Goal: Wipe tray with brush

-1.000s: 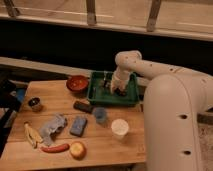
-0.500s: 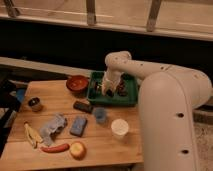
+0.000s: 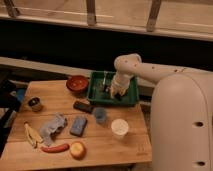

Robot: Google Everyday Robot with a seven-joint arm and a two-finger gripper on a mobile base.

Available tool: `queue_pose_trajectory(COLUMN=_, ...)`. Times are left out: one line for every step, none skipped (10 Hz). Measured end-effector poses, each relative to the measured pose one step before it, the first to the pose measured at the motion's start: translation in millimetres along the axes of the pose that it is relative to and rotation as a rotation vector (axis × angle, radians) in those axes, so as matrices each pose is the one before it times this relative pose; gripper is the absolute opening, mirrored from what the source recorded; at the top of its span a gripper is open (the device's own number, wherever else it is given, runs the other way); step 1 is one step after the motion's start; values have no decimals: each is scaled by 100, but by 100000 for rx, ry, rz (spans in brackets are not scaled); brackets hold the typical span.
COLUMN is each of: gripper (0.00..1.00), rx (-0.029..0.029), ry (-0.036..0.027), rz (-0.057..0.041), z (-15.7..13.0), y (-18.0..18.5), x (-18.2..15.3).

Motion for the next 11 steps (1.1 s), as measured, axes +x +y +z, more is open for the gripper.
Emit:
queue_pose_trajectory(gripper=0, rx=-95, ry=-1183, rz=988, z=-180, y=-387, x=-724)
queue_pose_trajectory(gripper=0, rx=-979, ry=-1550, rz=422, z=-152, y=36, x=-1017)
queue_pose_trajectory(gripper=0, rx=-1146, ry=-1203, rz=-268, z=21, y=459, x=-1005)
queue_pose_trajectory(gripper=0, rx=-1176, ry=-953, rz=-769, z=70, y=890, x=-847)
queue_pose_trajectory(gripper=0, rx=-1380, ry=-538, rz=-1626, z=315, y=1338, x=-796)
queue_pose_trajectory(gripper=0, rx=-2005, ry=131, rz=-3305, z=535, y=1996, x=-599)
queue_pose_trajectory(gripper=0, rx=-933, ry=968, rz=-1940, z=379, y=870, x=217)
queue_pose_trajectory(gripper=0, rx=-847, ry=1410, rz=-2277, z=395, y=936, x=920)
queue_pose_trajectory(gripper=0, rx=-587, ry=652, rz=-530, z=-26, y=211, x=871)
queue_pose_trajectory(gripper=0, rx=64, ry=1003, rz=-322, z=11, y=-153, x=715)
queue_pose_trajectory(gripper=0, rx=578, ry=932, rz=-97, z=-127, y=-301, x=648)
